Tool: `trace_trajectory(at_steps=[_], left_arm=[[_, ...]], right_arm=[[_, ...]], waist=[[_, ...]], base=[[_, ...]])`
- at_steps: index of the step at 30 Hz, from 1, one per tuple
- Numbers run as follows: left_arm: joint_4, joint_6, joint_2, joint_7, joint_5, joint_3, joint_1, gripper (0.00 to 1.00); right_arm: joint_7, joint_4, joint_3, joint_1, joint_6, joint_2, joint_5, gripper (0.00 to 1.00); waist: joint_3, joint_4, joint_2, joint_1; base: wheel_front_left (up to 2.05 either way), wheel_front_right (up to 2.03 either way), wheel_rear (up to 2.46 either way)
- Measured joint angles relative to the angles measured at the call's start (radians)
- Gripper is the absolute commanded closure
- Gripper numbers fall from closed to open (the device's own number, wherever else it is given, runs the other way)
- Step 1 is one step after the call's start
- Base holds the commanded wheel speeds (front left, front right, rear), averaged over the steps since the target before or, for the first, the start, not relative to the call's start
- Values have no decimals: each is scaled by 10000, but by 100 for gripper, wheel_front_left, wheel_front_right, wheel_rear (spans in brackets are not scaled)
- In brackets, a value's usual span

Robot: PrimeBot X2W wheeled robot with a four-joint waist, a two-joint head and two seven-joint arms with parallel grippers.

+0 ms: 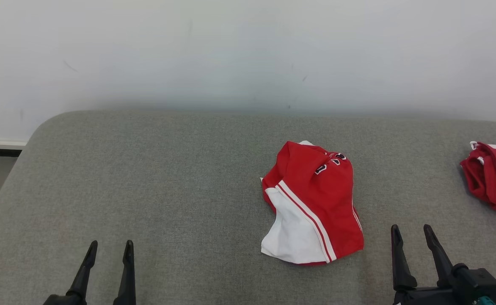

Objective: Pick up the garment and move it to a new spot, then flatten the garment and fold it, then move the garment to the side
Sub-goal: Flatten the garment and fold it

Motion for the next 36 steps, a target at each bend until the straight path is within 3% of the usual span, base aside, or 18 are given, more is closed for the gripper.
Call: trace_trajectory(at_steps=[21,36], left_arm=[[305,-217,-2,0,46,-127,-153,0],[589,-232,21,0,71,-554,-582,0]], right_arm=[[0,729,-36,-613,0,-19,-82,0],[0,4560,-115,-2528,0,-464,42,0]], waist=[[119,254,0,0],[656,1075,0,1]], base=[[0,0,0],[0,0,0]])
